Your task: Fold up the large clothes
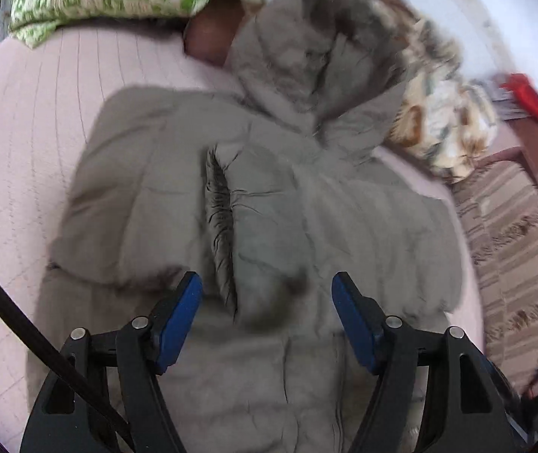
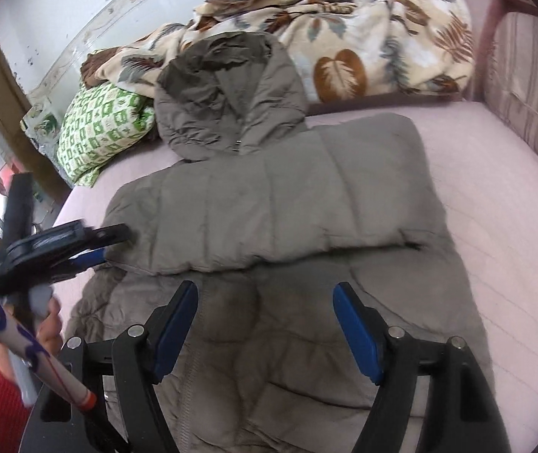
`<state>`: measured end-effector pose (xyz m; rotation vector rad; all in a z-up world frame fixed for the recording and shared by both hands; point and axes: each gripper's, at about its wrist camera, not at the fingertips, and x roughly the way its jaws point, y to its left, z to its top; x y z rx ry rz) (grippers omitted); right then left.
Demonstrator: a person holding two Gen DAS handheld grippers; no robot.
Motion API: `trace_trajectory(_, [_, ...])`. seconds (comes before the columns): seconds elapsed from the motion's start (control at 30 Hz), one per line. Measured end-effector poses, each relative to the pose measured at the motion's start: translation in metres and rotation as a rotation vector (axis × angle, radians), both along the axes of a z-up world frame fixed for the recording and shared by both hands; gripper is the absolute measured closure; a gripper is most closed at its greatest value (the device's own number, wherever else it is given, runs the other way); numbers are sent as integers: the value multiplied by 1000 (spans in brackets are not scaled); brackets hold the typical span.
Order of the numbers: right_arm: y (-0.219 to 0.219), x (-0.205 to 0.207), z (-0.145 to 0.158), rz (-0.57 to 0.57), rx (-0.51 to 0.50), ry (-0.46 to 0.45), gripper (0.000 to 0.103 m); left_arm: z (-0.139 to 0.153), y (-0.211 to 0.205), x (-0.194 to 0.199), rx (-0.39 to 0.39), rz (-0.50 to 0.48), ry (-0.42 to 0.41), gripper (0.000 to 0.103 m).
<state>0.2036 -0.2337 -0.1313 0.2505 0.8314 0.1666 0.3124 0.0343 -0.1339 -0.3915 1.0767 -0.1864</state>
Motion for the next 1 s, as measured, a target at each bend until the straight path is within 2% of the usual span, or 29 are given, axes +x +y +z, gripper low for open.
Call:
trace_trajectory(0.03, [-4, -3, -2, -6, -10, 0, 24, -5, -4, 6, 12, -1, 30, 82])
trace_trajectory(0.07, [-6, -3, -3, -10, -18, 1, 24, -9, -8, 11, 27, 0, 67, 82])
trace_trajectory(0.17, [-12, -2, -1, -12, -21, -2, 24, 14, -5, 9, 24, 0, -4, 87])
trace_trajectory(0.23, [-17, 1, 5, -14, -23, -22, 24, 36, 8, 7, 38, 32, -62, 87])
trace_trajectory(0.33, [-18, 12, 11, -22, -36, -45, 24, 47, 28, 14, 70, 76, -89, 87])
trace_trajectory(0.4, [-15, 26, 8, -33, -44, -40, 24, 37, 37, 21, 76, 84, -57, 86])
trace_trajectory(0.5, [-12, 59, -12, -78, -76, 13, 24, 1, 37, 30, 99, 90, 25, 84])
trace_trajectory(0.6, [-17, 85, -37, -128, -88, 81, 24, -19, 41, 31, 84, 109, 44, 76])
trace_trajectory(0.73, [-28, 108, -64, -166, -82, 155, 24, -23, 44, 34, 56, 121, 42, 71])
trace_trajectory(0.8, [-28, 107, -59, -170, -98, 150, 24, -17, 45, 33, 69, 124, 49, 68])
trace_trajectory(0.87, [-22, 96, -42, -161, -118, 131, 24, -7, 46, 23, 100, 128, 32, 65])
trace_trajectory(1.0, [-2, 57, -3, -124, -203, 55, 24, 35, 43, -27, 208, 127, -89, 55])
